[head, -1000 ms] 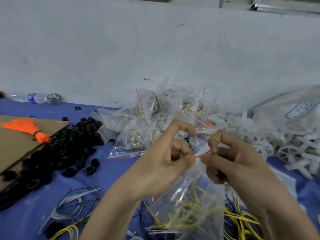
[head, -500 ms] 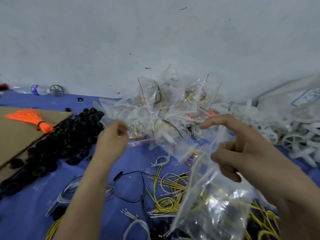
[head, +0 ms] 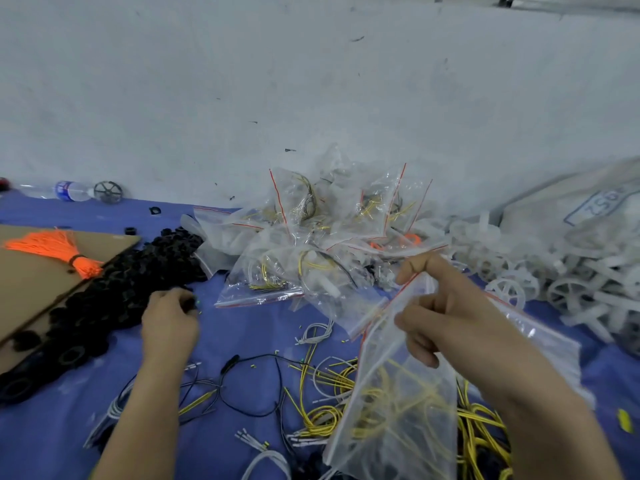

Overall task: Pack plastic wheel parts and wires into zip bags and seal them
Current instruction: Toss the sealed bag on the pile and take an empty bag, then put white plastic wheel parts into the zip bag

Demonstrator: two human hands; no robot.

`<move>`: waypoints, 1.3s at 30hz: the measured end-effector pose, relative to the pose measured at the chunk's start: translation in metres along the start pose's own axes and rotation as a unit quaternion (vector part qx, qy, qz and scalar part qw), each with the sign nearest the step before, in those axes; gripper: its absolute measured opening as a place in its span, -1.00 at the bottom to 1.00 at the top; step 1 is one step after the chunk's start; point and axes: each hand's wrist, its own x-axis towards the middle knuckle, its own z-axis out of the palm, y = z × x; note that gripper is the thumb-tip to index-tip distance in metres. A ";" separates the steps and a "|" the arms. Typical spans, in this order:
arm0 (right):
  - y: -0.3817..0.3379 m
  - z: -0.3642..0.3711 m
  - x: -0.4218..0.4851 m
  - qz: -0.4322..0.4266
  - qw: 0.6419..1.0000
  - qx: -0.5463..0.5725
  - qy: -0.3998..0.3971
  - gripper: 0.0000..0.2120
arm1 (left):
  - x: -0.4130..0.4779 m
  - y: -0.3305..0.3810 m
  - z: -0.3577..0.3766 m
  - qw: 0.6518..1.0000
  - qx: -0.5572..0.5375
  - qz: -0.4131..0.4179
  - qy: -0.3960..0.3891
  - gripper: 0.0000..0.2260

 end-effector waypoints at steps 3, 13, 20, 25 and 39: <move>0.002 0.005 0.004 0.015 1.000 -0.012 -0.006 -0.69 | 0.001 0.022 -0.010 0.998 -0.034 0.044 0.011 -0.79; 0.001 0.017 0.009 -0.012 0.999 0.045 -0.017 -0.68 | -0.119 0.156 -0.107 0.768 -0.424 0.300 -0.376 -0.86; 0.005 0.010 0.011 0.012 0.979 0.196 -0.060 -0.60 | -0.138 0.170 -0.078 0.829 -0.243 0.463 -0.198 -0.91; 0.002 0.005 0.010 0.019 0.944 0.320 -0.084 -0.63 | -0.132 0.173 -0.069 0.810 -0.266 0.493 -0.176 -0.80; 0.004 -0.010 0.006 0.033 0.932 0.361 -0.022 -0.54 | -0.132 0.169 -0.083 0.807 -0.189 0.508 -0.233 -0.98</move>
